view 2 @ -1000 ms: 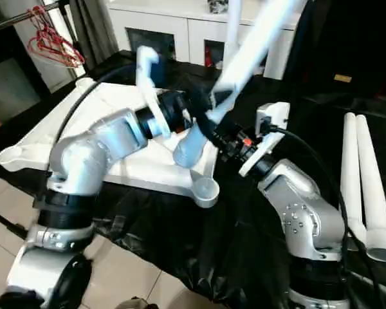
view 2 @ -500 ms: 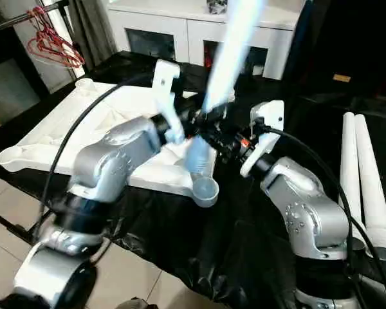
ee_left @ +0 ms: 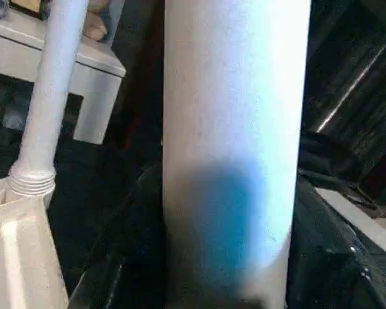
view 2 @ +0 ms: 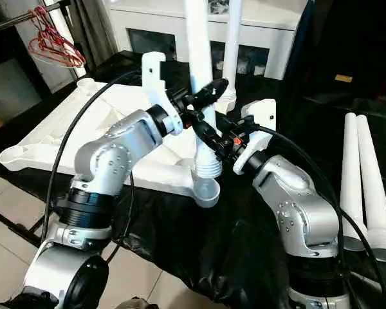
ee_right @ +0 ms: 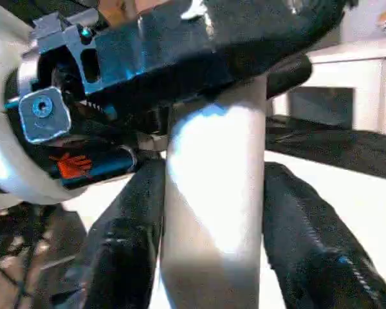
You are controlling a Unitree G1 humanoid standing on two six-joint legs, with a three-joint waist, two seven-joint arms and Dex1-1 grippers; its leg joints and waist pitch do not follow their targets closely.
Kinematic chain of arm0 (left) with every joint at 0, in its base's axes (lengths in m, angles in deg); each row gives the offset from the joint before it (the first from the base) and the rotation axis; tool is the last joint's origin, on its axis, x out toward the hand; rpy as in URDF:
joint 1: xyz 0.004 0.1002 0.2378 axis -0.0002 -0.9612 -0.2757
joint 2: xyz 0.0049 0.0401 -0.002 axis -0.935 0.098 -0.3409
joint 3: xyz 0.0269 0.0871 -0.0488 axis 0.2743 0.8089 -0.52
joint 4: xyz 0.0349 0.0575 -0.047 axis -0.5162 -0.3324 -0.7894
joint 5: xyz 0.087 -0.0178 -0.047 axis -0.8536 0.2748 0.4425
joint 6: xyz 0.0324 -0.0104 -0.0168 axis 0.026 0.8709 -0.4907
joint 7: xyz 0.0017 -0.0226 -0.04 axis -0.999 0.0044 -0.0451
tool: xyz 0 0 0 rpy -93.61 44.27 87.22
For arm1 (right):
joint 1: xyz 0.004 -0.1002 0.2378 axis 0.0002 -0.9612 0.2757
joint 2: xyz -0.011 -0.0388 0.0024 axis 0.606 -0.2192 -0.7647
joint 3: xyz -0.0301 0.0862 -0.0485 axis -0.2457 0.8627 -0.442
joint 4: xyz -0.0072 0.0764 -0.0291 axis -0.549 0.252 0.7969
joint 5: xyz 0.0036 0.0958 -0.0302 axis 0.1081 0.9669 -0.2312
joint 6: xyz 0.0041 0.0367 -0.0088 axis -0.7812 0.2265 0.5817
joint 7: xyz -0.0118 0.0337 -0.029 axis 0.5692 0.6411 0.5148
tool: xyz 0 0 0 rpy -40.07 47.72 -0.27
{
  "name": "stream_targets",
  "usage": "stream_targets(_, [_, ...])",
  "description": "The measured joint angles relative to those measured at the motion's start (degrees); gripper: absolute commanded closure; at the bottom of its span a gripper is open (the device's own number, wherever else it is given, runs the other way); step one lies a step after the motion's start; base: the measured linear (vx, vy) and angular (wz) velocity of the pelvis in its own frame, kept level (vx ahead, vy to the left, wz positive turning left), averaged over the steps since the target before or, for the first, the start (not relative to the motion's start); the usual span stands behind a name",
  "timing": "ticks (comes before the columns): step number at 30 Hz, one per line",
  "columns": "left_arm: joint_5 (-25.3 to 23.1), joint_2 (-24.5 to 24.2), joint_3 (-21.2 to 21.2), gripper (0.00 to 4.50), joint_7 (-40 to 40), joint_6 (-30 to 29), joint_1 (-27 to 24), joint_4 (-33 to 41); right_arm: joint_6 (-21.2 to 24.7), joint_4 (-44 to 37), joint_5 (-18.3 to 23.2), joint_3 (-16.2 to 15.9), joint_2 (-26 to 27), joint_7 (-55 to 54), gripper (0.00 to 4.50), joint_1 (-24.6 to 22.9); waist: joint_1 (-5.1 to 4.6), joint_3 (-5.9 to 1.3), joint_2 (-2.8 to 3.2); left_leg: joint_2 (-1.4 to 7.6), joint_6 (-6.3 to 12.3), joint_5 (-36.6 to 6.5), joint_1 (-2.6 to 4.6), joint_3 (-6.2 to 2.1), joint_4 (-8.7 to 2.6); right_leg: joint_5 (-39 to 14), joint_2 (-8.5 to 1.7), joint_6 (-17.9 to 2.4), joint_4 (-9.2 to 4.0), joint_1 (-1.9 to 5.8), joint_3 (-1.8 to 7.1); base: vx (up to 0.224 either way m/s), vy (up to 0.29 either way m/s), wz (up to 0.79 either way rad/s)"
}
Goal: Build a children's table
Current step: Pick table leg
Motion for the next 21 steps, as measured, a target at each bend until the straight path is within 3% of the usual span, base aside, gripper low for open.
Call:
stream_targets(8, [4.9, -6.66, 1.69, 2.61, -16.58, -3.06, -0.73, 0.9, 6.78, -0.43, 5.3, -1.46, -8.46, 11.02, 1.2, -1.17, 0.09, 0.0, 0.0, 0.0, 0.06, 0.02, 0.01, 0.0, 0.0, 0.0, 0.0, 0.0, 0.01, 0.0, 0.01, 0.0, 0.0, 0.0])
stream_targets(19, [12.03, -13.75, 6.29, 2.61, -37.89, -9.12, -1.7, 4.8, 12.36, -2.91, 12.34, -4.25, -15.64, 24.48, 1.18, -1.63, 0.16, 0.03, -0.05, 0.01, 0.07, 0.03, 0.03, 0.02, 0.06, 0.01, -0.01, -0.02, 0.07, 0.01, 0.02, 0.0, 0.0, 0.0])
stream_targets(21, [13.15, -14.24, 6.38, 2.61, -39.81, -10.06, -1.7, 5.17, 12.66, -3.2, 13.13, -4.7, -15.98, 25.94, 1.51, -1.74, 0.17, 0.03, -0.06, 0.01, 0.07, 0.03, 0.03, 0.02, 0.1, 0.02, -0.01, -0.04, 0.09, 0.01, 0.02, 0.0, 0.0, 0.0])
